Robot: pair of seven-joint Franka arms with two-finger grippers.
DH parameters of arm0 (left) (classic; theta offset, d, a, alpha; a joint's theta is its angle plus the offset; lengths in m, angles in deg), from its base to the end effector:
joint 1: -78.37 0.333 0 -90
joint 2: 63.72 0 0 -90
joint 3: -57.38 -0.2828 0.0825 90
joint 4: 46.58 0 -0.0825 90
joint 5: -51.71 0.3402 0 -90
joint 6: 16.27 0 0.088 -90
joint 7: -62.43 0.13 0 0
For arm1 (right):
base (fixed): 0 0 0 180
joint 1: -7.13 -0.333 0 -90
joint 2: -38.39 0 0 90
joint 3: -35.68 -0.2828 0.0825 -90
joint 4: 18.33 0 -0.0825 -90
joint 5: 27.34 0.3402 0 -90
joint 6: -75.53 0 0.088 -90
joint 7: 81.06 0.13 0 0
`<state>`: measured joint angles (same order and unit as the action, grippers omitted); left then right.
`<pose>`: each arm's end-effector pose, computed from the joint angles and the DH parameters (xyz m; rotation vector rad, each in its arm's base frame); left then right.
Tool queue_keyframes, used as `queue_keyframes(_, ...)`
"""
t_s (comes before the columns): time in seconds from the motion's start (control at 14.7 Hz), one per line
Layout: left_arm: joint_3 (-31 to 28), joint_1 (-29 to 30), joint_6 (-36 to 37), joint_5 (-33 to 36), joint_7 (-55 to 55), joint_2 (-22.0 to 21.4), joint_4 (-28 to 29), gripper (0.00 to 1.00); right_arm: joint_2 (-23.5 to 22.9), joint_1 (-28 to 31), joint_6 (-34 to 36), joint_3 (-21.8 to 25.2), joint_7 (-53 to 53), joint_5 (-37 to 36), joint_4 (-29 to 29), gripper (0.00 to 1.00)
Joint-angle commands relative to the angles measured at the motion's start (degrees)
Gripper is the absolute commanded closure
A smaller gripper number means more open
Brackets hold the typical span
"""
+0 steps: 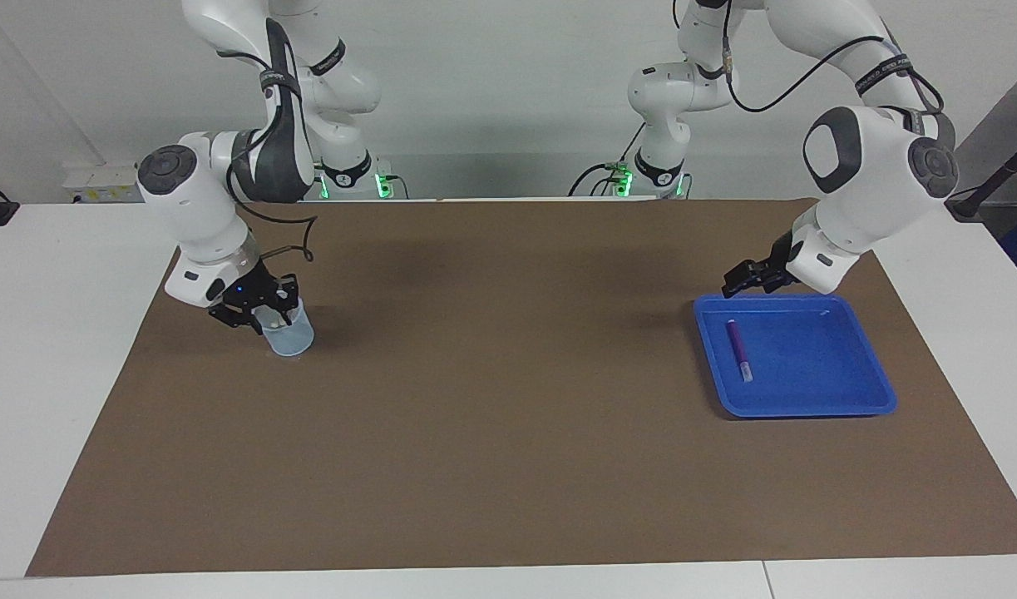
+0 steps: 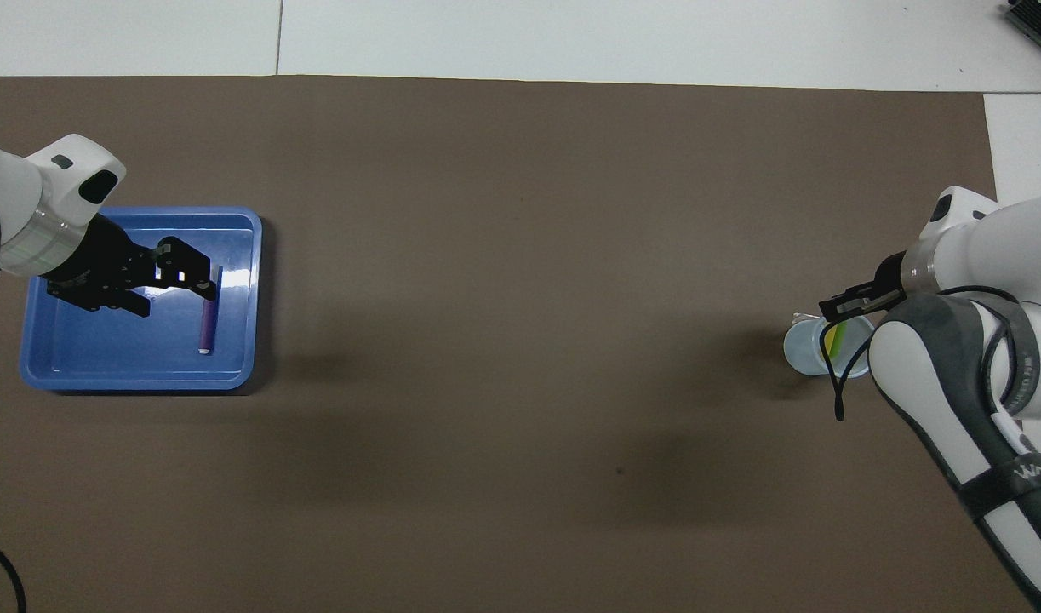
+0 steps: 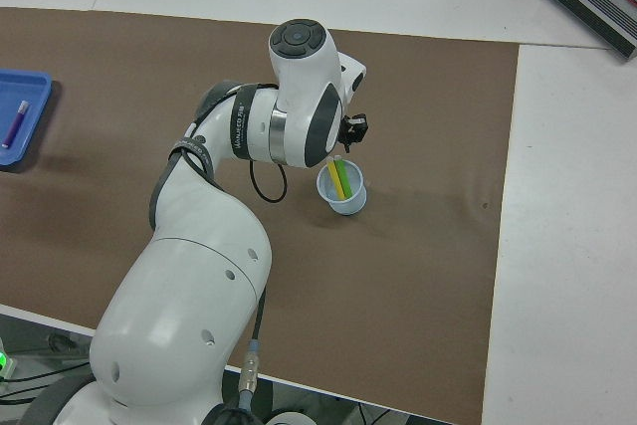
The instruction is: Right arm passes pens to left for tray arrangement
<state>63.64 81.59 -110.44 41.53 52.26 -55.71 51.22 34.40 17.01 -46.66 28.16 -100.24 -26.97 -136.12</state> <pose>0.5295 -0.0477 0.4458 2.9485 0.2289 -0.3312 0.5231 -0.0217 0.3713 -3.0959 -0.4518 -0.0162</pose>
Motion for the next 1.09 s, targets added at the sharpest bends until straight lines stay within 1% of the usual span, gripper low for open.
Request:
queue_keyframes(0.0,1.3,-0.3,3.6,-2.6,-5.8,-0.2,-2.7,0.10,0.0,-2.2,-0.7,-0.3,3.5,0.5,-0.5,0.54)
queue_keyframes(0.2,2.1,-0.8,3.9,-3.8,-10.2,-3.2,-2.8,0.10,-0.4,-4.0,-2.3,-0.4,3.5,2.8,-0.2,0.50)
queue_keyframes(0.34,2.0,-0.7,3.9,-6.9,-14.2,-4.6,-2.8,0.10,-0.5,-4.6,-3.1,-0.3,3.2,4.0,-0.2,0.50)
queue_keyframes(0.41,1.9,-0.6,3.7,-8.8,-17.4,-4.9,-2.9,0.10,-0.4,-4.4,-3.1,-0.3,2.7,4.0,-0.4,0.50)
queue_keyframes(0.55,2.2,-0.8,3.4,-9.7,-22.4,-6.0,-2.7,0.11,-0.5,-3.8,-3.6,-0.3,0.5,4.0,-0.6,0.50)
queue_keyframes(0.61,2.2,-0.8,3.4,-10.3,-24.4,-6.4,-2.5,0.11,-0.6,-3.7,-4.9,-0.3,-0.9,4.0,-0.8,0.50)
queue_keyframes(0.75,2.2,-0.8,3.0,-12.8,-28.7,-7.0,-2.3,0.12,-0.7,-3.7,-6.0,-0.3,-1.7,4.0,-1.0,0.47)
queue_keyframes(0.89,2.2,-0.8,2.8,-13.4,-30.1,-7.4,-2.3,0.12,-0.8,-3.4,-6.2,-0.2,-3.1,4.0,-1.2,0.45)
queue_keyframes(1.02,2.2,-0.8,2.0,-14.2,-32.5,-7.7,-2.3,0.12,-0.8,-2.5,-8.4,-0.3,-5.3,4.0,-2.4,0.43)
